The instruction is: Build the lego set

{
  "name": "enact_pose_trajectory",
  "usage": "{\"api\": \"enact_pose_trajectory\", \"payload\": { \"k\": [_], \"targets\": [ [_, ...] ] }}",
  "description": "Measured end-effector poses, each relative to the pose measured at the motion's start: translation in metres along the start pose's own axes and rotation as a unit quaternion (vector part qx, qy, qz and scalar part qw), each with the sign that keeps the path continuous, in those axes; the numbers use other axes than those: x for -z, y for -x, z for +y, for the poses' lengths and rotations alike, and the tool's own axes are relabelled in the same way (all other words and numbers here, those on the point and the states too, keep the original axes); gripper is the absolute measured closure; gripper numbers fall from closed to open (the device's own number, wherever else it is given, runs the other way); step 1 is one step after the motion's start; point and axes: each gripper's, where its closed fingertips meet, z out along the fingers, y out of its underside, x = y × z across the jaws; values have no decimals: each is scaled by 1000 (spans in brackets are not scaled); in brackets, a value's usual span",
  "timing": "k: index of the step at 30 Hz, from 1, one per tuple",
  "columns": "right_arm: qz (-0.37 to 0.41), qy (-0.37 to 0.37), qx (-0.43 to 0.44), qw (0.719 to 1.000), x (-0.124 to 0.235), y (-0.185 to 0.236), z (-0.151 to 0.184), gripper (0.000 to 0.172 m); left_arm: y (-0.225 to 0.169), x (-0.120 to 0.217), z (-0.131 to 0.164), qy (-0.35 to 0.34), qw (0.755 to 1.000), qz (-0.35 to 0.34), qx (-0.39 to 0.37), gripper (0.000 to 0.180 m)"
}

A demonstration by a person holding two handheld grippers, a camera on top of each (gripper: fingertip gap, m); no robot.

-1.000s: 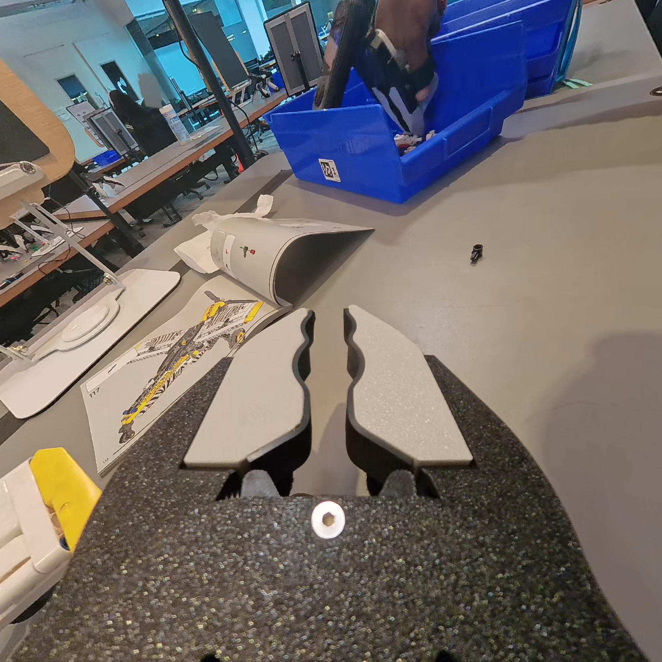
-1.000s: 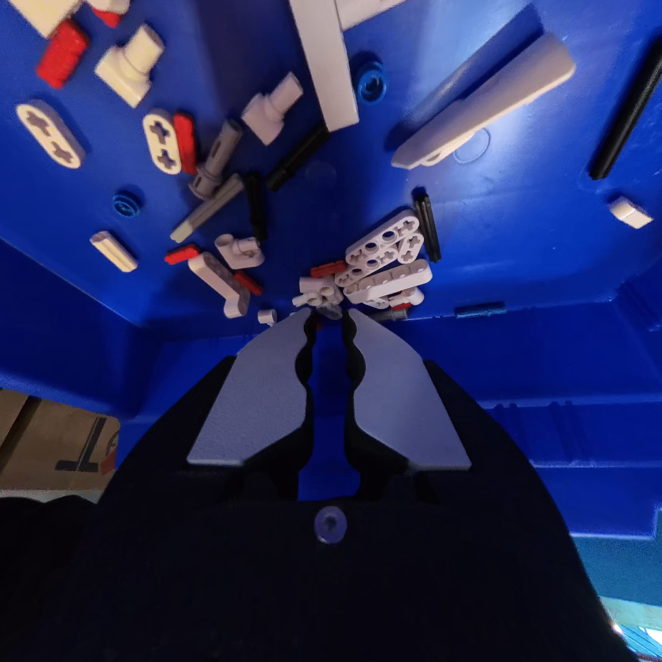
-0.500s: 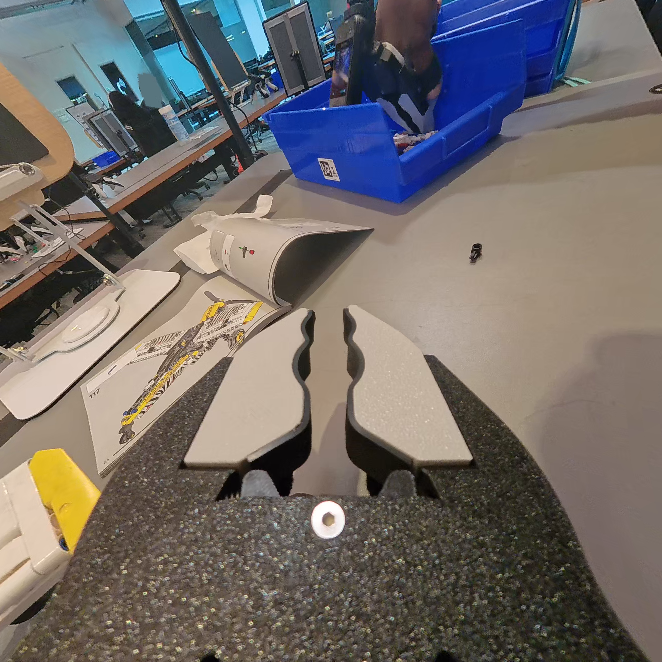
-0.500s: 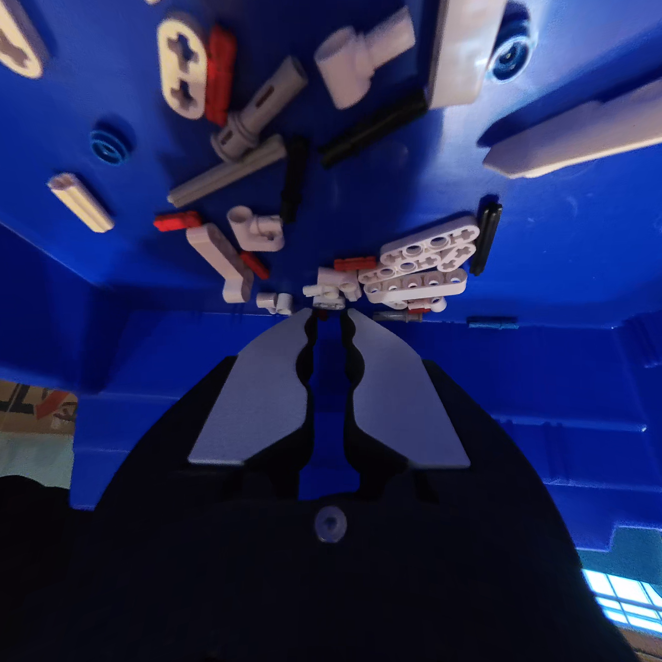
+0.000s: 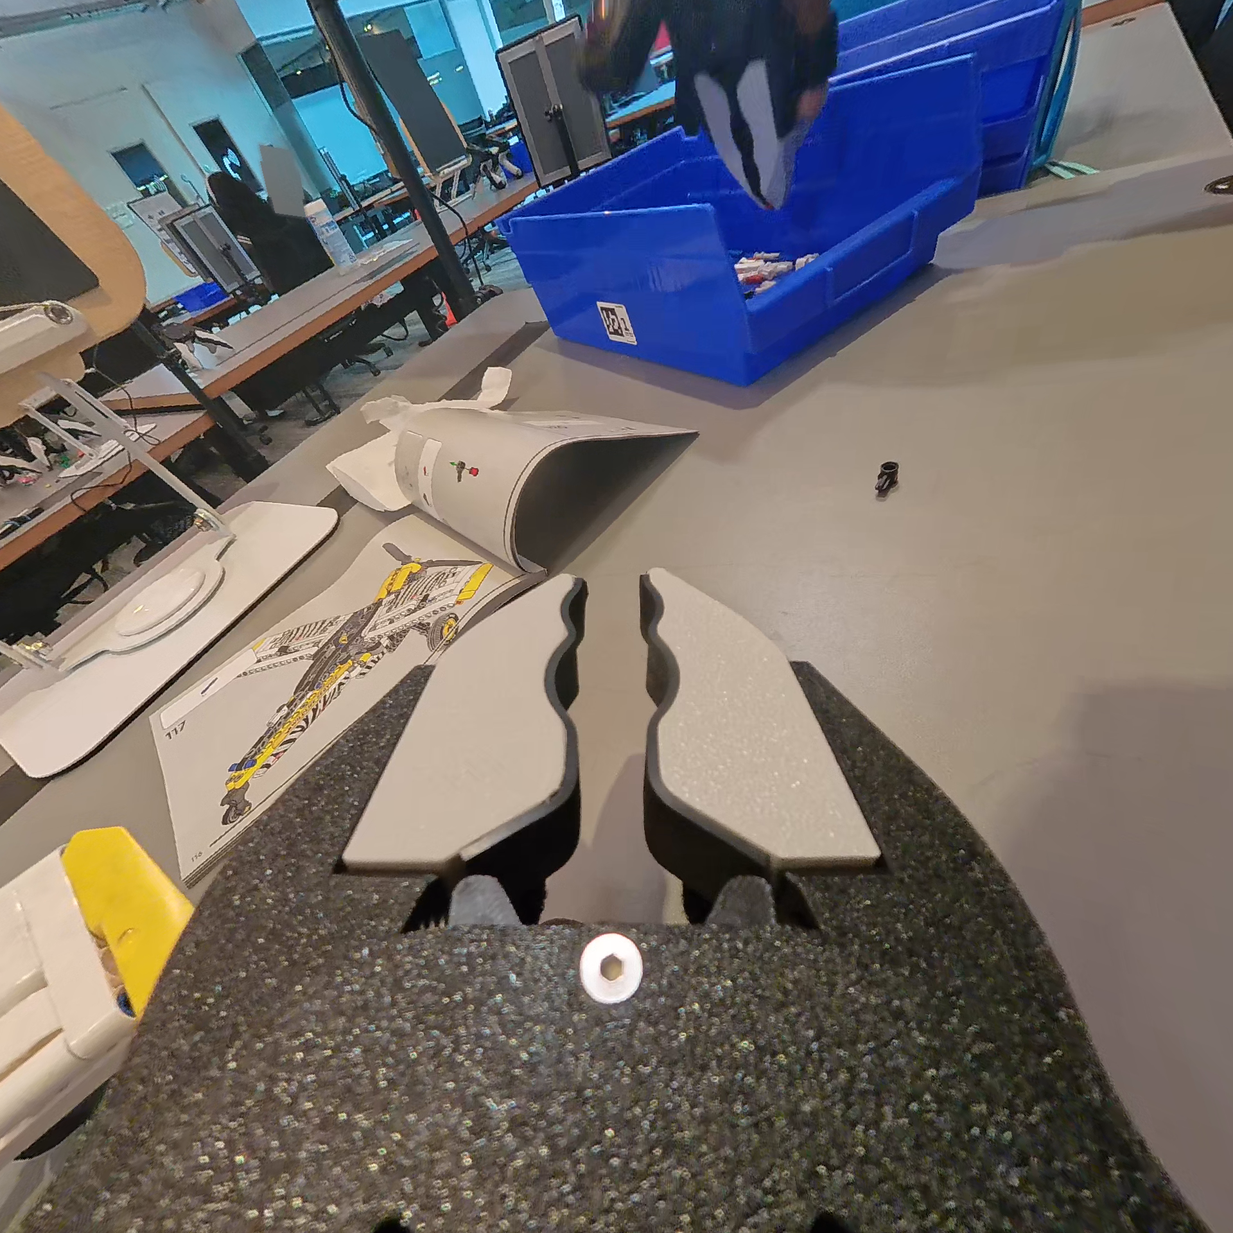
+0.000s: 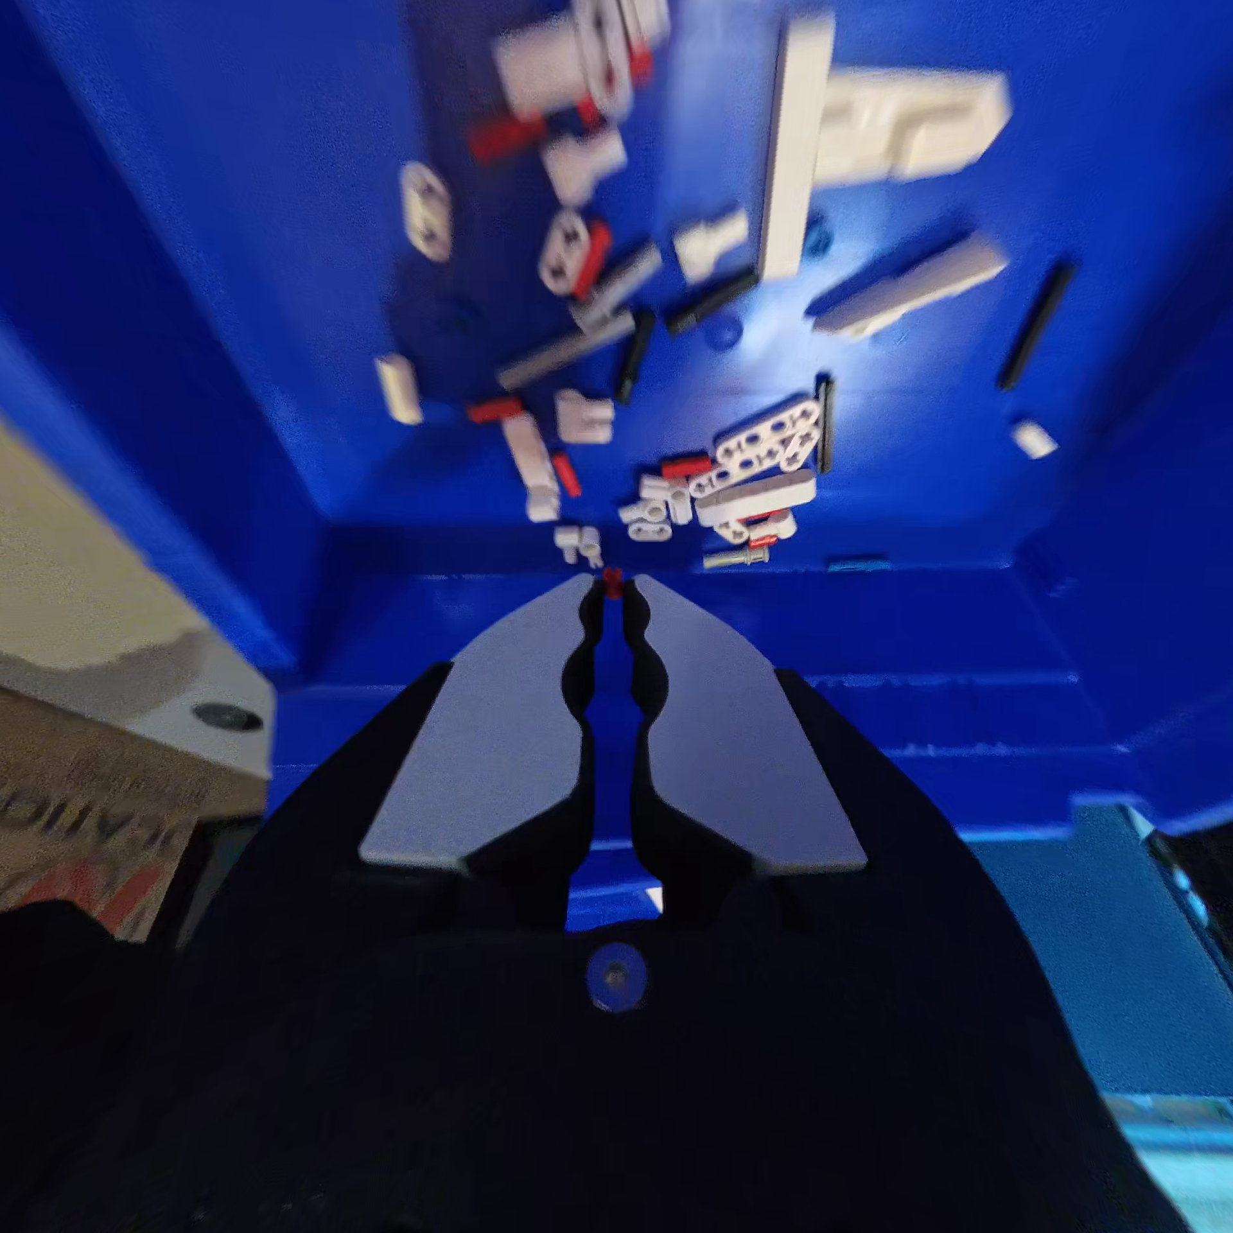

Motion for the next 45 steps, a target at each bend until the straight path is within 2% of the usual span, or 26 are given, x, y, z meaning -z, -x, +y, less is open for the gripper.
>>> {"api": "enact_pose_trajectory", "payload": {
  "k": [3,6,11,14,19,22,26,33,35,39,45],
  "targets": [
    [43,-121,26,991,45,31,-31,166,1,0,0,0,1000,-2,1,165],
    [64,-258,45,963,86,74,-72,167,2,1,-1,-5,1000,-5,3,165],
    [25,-413,39,909,125,148,-133,167,5,3,-3,-16,1000,-8,14,165],
    [-35,-481,26,876,134,183,-175,167,6,4,-4,-21,1000,-4,22,165],
    [-124,-552,-15,825,124,212,-252,167,6,5,-5,-25,999,0,28,165],
    [-170,-591,-35,788,121,222,-286,167,6,5,-4,-19,999,2,33,165],
    [-196,-645,-54,737,128,225,-302,167,7,6,-2,-14,999,5,45,165],
    [-287,-694,-113,651,143,228,-301,167,6,6,-7,-28,997,4,72,165],
    [-307,-696,-114,640,147,233,-302,167,6,6,-11,-37,996,-4,76,165],
    [-322,-691,-114,637,149,241,-304,167,4,8,-17,-54,996,-21,71,165],
    [-365,-694,-131,606,157,245,-303,167,10,15,-26,-78,995,-56,37,167]
  ]
}}
